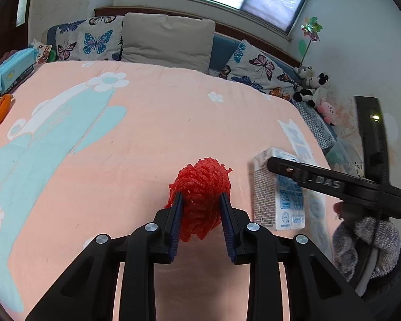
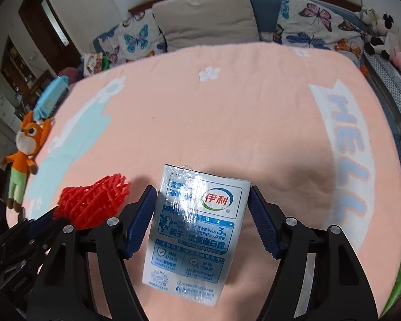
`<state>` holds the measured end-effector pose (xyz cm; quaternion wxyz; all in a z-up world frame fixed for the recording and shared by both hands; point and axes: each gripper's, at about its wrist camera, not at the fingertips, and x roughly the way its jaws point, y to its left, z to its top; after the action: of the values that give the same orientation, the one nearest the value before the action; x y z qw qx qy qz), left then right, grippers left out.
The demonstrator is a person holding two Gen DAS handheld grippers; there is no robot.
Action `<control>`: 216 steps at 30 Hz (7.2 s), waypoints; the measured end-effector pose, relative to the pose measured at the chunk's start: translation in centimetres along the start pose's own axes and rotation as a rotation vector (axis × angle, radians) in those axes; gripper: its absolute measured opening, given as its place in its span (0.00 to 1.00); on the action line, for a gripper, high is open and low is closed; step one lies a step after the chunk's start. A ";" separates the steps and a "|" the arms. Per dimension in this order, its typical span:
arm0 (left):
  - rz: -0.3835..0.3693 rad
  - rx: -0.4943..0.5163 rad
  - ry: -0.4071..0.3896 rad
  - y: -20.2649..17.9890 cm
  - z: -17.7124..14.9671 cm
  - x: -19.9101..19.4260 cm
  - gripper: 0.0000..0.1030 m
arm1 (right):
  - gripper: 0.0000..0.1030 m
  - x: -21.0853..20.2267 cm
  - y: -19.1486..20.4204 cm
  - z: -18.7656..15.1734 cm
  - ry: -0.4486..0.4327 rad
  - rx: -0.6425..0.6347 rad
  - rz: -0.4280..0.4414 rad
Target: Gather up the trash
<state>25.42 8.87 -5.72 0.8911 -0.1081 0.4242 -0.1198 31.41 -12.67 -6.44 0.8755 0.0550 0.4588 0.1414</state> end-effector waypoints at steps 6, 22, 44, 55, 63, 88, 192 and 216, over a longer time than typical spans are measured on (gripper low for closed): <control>-0.026 0.030 -0.023 -1.9 0.0 -1.2 0.26 | 0.67 -4.9 -1.4 -1.7 -0.078 0.001 0.016; -0.133 0.162 -0.032 -11.8 -1.5 -2.5 0.26 | 0.66 -16.7 -9.0 -8.3 -0.209 0.060 -0.061; -0.278 0.390 0.032 -28.3 -3.9 -0.3 0.26 | 0.66 -24.2 -27.7 -16.9 -0.262 0.319 -0.357; -0.304 0.474 0.074 -33.3 -5.6 1.0 0.26 | 0.70 -24.4 -30.6 -19.8 -0.253 0.387 -0.356; -0.344 0.541 0.112 -37.5 -7.3 2.1 0.26 | 0.70 -26.9 -30.3 -21.7 -0.283 0.392 -0.349; -0.340 0.647 0.185 -43.1 -11.3 5.0 0.36 | 0.75 -29.4 -27.8 -25.3 -0.331 0.329 -0.384; 0.143 0.264 -0.250 -15.6 -10.1 -10.6 0.93 | 0.96 -23.0 -9.0 -24.0 -0.401 0.002 -0.229; 0.148 0.255 -0.244 -15.2 -10.3 -10.4 0.93 | 0.96 -22.8 -8.5 -24.0 -0.401 0.001 -0.226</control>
<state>9.19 -3.30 0.02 0.9488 0.0236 0.3010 -0.0927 1.14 -28.35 -4.19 0.9595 0.0308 0.2787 0.0282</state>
